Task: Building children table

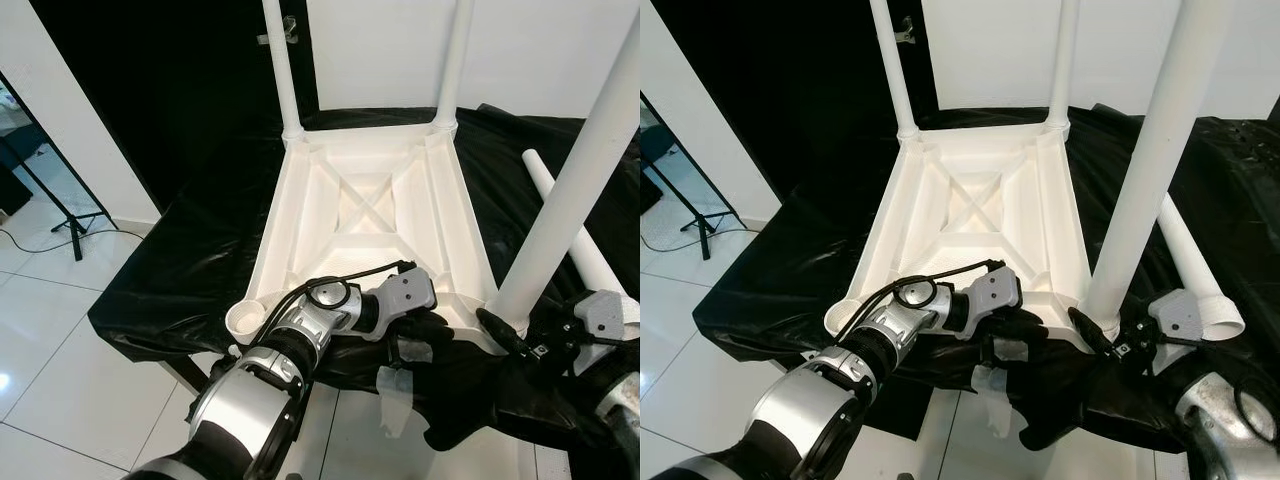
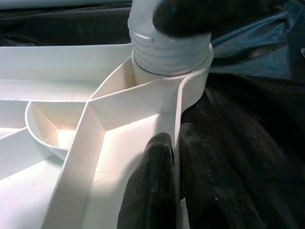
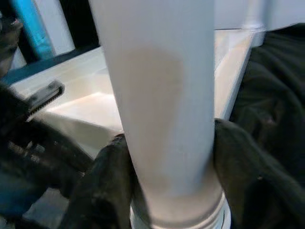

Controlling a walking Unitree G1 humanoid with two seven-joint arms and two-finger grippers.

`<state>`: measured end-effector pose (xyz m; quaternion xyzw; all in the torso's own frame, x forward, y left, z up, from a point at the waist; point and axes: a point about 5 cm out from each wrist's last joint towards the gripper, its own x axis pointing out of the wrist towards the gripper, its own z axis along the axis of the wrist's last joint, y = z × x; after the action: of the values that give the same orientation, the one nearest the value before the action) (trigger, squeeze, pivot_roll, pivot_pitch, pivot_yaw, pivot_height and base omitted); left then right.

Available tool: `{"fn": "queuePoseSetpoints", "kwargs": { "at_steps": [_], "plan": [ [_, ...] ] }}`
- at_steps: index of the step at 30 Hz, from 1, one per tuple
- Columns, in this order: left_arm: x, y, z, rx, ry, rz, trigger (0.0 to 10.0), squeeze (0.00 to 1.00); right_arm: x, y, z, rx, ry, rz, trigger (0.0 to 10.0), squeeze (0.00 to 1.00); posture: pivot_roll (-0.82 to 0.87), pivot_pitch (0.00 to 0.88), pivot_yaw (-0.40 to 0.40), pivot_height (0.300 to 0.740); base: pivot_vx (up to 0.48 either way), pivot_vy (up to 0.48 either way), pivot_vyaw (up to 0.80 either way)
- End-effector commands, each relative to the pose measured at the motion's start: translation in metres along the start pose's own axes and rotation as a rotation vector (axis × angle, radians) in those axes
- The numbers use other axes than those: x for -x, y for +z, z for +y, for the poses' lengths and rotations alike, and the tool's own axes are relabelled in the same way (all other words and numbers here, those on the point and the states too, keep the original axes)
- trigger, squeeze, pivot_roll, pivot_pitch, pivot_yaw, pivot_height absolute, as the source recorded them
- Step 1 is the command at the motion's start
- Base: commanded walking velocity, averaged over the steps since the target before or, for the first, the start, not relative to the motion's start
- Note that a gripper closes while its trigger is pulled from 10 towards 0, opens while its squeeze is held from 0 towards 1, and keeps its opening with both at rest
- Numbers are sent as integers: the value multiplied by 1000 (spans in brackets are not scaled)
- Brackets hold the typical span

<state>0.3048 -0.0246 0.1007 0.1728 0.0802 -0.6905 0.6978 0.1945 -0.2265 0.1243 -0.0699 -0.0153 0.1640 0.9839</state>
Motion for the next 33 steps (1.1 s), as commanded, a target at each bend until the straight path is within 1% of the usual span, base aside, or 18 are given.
{"fn": "queuePoseSetpoints", "kwargs": {
  "at_steps": [1,2,3,4,5,6,7,9,13,18,19,21,22,25,26,29,30,33],
  "plan": [
    [1,-31,-6,118,149,96,10000,0,5,-17,10,-34,-70,74,0,0,-3,0,83,740,0,0,0],
    [1,-30,-5,116,150,96,10000,0,9,-21,12,-41,-159,84,0,0,-3,0,83,740,0,0,0],
    [1,-30,-5,116,150,96,10000,0,9,-21,12,-41,-159,84,0,0,-3,0,83,740,0,0,0],
    [2,-30,-5,115,151,97,10000,0,11,-24,12,-46,-258,88,0,0,-2,0,83,740,0,0,0],
    [2,-30,-5,115,151,97,10000,0,11,-24,12,-46,-258,88,0,0,-2,0,83,740,0,0,0],
    [2,-32,-5,116,150,98,10000,0,11,-25,7,-41,-412,76,0,0,-2,0,89,740,0,0,0],
    [2,-32,-5,116,150,98,10000,0,11,-25,7,-41,-412,76,0,0,-2,0,89,740,0,0,0],
    [2,-33,-7,114,139,103,10000,0,10,-20,4,7,-544,52,0,0,-6,0,93,740,0,0,0],
    [1,-32,-7,113,136,103,10000,0,8,-19,10,44,-609,50,0,0,-2,0,91,740,0,0,0],
    [0,-31,-7,112,140,100,10000,0,5,-20,11,31,-602,55,0,0,-3,0,89,740,0,0,0],
    [0,-31,-7,112,140,100,10000,0,1,-20,12,39,-569,51,4196,0,-4,0,89,740,0,0,0],
    [0,-31,-7,112,141,100,10000,0,-1,-19,13,46,-546,49,4196,0,-4,0,88,740,0,0,0],
    [0,-31,-6,113,142,100,10000,0,-4,-17,15,37,-502,32,10000,1000,-4,0,86,740,0,0,0],
    [0,-31,-6,114,144,99,10000,0,-8,-16,16,8,-421,16,10000,1000,-7,0,88,740,0,0,0],
    [0,-31,-6,114,144,100,10000,0,-11,-15,15,15,-321,14,10000,1000,-9,0,89,740,0,0,0],
    [0,-31,-6,114,144,100,10000,0,-11,-14,12,53,-261,18,10000,957,-11,0,89,740,0,0,0],
    [0,-31,-6,114,144,100,10000,0,-11,-12,8,66,-234,12,10000,0,-15,0,91,740,0,0,0],
    [0,-31,-7,113,141,100,10000,0,-14,-5,-3,113,-167,-12,10000,0,-17,0,92,740,0,0,0]
  ]
}}
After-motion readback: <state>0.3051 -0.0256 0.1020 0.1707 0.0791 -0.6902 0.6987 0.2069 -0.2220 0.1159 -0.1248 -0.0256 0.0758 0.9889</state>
